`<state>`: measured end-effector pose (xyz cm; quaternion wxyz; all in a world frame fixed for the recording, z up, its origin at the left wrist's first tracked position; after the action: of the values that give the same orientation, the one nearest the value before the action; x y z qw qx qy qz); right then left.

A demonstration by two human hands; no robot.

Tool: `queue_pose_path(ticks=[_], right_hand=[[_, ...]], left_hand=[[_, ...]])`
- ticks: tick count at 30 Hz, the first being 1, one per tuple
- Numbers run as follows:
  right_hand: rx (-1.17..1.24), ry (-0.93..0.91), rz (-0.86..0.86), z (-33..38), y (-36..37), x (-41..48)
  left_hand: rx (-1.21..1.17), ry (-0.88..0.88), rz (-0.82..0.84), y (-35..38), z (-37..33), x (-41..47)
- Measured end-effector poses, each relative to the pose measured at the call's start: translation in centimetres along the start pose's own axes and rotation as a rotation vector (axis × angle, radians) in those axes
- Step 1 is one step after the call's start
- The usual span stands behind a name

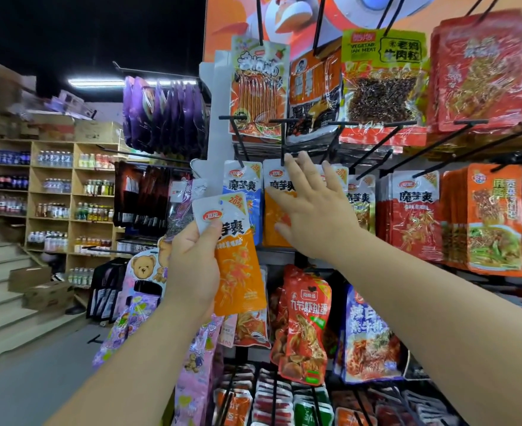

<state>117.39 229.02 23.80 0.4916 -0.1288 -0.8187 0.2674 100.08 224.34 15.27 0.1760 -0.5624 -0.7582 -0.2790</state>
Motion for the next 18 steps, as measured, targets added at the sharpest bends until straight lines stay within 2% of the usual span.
queue_pose_path(ticks=[9, 18], right_hand=[[-0.169, 0.053, 0.217, -0.5, 1.5, 1.0], [-0.232, 0.085, 0.304, -0.1, 2.0, 1.9]], left_hand=[[0.026, 0.003, 0.002, 0.0, 0.2, 0.2], [0.102, 0.003, 0.016, 0.2, -0.3, 0.2]])
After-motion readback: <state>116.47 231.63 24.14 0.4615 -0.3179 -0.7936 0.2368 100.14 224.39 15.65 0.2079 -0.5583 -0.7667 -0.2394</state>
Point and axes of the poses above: each hand's wrist, its own x-axis towards the middle knuckle, its own y-axis out of the palm, z = x × y, the point moved 4 cm from there along x, towards the middle knuckle, and after that the axes turned 15 degrees about x, right-handed, at the moved point
